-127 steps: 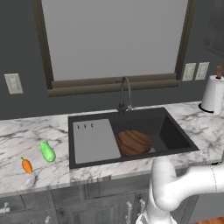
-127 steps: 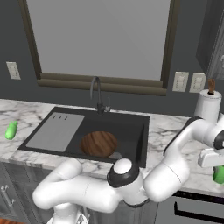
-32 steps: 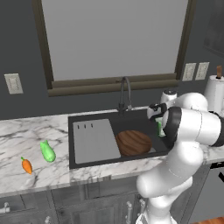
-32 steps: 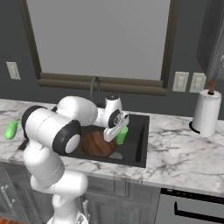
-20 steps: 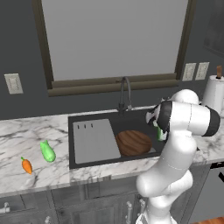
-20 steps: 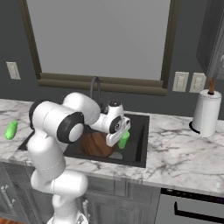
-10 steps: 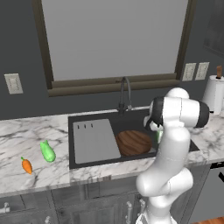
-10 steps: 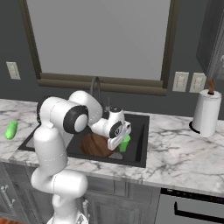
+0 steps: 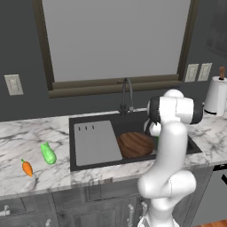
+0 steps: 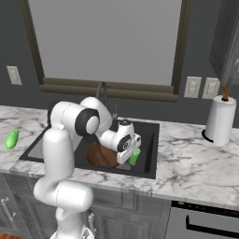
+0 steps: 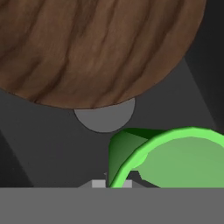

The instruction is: Remove the corn and carrot from the sink. Then move the bowl and cup from the counter to the sink for washing.

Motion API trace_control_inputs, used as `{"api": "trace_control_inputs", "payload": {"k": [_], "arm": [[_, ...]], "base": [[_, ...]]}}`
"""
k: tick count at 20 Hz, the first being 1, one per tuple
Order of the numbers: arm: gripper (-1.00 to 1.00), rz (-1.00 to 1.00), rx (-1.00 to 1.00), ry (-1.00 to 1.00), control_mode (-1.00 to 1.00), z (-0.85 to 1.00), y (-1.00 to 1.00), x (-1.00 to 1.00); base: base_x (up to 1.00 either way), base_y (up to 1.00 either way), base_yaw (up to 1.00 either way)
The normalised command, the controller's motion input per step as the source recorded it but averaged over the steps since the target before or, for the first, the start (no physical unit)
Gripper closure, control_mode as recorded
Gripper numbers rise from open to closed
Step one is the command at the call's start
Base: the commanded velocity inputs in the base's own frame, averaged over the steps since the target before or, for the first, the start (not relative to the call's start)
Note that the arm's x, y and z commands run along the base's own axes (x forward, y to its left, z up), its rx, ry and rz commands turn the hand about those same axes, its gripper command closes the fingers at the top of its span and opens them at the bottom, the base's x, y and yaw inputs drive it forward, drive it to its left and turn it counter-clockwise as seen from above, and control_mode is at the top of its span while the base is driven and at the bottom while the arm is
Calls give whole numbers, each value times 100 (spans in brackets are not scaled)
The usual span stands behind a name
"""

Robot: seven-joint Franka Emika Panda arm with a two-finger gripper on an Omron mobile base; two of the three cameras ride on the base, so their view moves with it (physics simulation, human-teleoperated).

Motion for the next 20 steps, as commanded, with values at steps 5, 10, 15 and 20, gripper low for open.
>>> {"api": "trace_control_inputs", "payload": {"k": [5,10,15,20], "arm": [[100,0,-2,0,-100,-27,-3,25],[100,0,-1,0,-100,-27,-9,18],[100,0,0,0,-100,-28,-8,17],[100,0,0,0,-100,-21,-6,22]], "base": [[0,0,0],[0,0,0],[0,0,0],[0,0,0]]}}
